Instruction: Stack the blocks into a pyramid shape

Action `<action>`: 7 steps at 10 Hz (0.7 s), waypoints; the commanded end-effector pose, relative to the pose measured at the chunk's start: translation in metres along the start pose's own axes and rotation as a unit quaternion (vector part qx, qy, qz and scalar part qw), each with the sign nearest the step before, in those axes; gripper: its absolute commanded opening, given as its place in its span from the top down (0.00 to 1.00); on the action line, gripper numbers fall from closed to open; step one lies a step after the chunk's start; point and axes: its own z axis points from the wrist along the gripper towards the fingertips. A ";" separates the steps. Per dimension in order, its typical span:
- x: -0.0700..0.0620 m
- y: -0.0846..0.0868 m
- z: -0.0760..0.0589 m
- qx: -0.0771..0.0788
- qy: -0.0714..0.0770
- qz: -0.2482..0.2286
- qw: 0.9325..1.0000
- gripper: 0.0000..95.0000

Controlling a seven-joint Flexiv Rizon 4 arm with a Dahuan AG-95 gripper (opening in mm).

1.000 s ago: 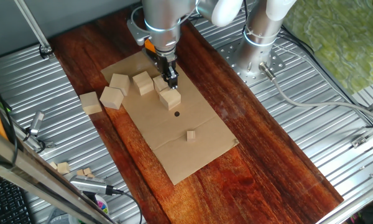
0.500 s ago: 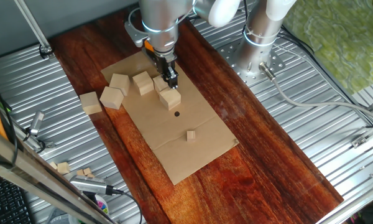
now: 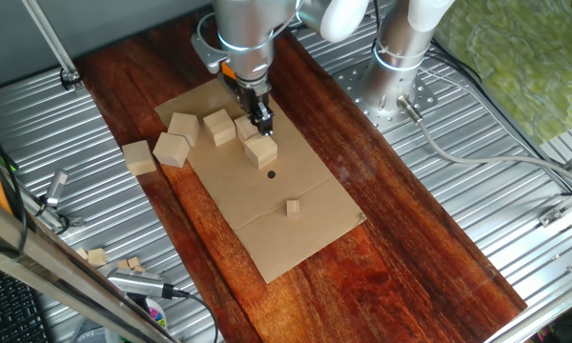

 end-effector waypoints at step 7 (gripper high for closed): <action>-0.025 0.026 -0.001 -0.001 0.000 0.022 1.000 0.40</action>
